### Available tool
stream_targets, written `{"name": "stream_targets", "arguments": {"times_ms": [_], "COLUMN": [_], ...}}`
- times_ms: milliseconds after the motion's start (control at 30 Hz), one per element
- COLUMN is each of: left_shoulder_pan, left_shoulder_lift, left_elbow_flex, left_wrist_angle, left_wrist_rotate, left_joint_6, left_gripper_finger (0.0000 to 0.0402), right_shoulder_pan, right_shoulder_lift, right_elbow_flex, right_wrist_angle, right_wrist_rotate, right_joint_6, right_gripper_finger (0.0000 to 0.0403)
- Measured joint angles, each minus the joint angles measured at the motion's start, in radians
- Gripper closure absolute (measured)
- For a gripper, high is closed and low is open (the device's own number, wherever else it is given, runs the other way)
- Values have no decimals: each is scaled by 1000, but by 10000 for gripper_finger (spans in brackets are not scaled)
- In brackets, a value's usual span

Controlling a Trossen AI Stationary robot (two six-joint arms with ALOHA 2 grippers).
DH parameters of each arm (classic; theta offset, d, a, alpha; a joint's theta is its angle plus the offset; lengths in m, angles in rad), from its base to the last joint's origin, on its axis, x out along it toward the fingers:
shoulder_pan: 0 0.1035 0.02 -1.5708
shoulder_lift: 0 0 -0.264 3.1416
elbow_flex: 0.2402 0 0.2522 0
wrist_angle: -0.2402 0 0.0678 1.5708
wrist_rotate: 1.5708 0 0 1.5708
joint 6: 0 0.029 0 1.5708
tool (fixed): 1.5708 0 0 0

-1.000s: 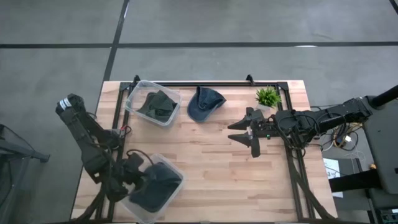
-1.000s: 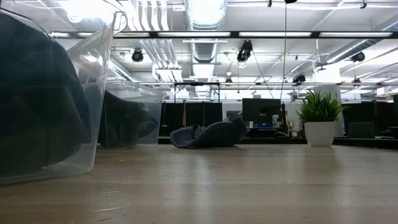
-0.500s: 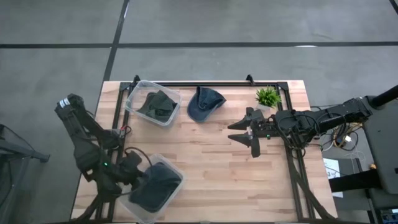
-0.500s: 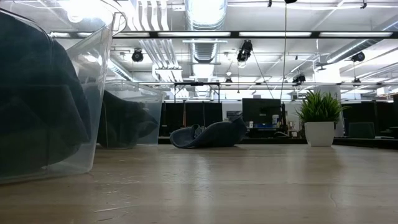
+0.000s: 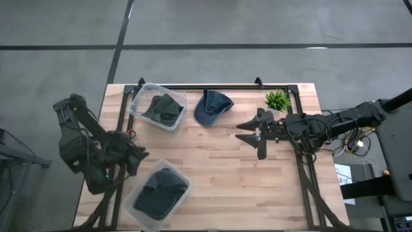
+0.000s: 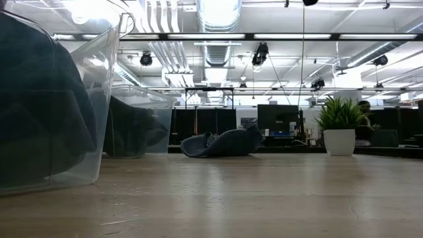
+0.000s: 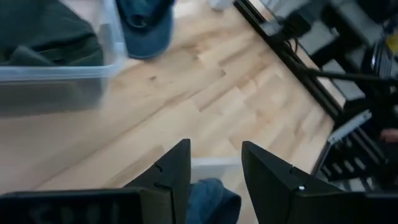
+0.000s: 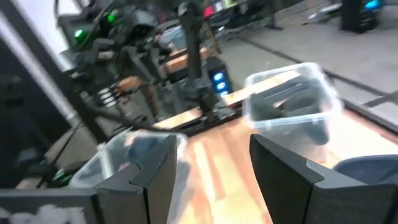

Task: Pick & Place hat
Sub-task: Put the dark blue cap into the bottom transparent bin

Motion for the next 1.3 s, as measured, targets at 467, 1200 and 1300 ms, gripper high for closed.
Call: {"name": "stream_targets", "arguments": {"times_ms": [467,1200,1300], "left_shoulder_pan": [0,0,0], "left_shoulder_lift": [-179,-289,-308], "left_elbow_flex": [-164,-164,-164], "left_wrist_angle": [-21,-68,-71], "left_wrist_rotate": [-36,-93,-93], "left_joint_6": [-192,-100,-89], "left_gripper_finger": [266,266,266], "right_shoulder_pan": [-190,-491,-513], "right_shoulder_lift": [223,784,823], "right_elbow_flex": [108,579,578], "right_wrist_angle": [-25,-768,-756], "right_wrist_rotate": [28,-100,-99], "right_joint_6": [365,798,836], "right_gripper_finger": [207,207,207]}}
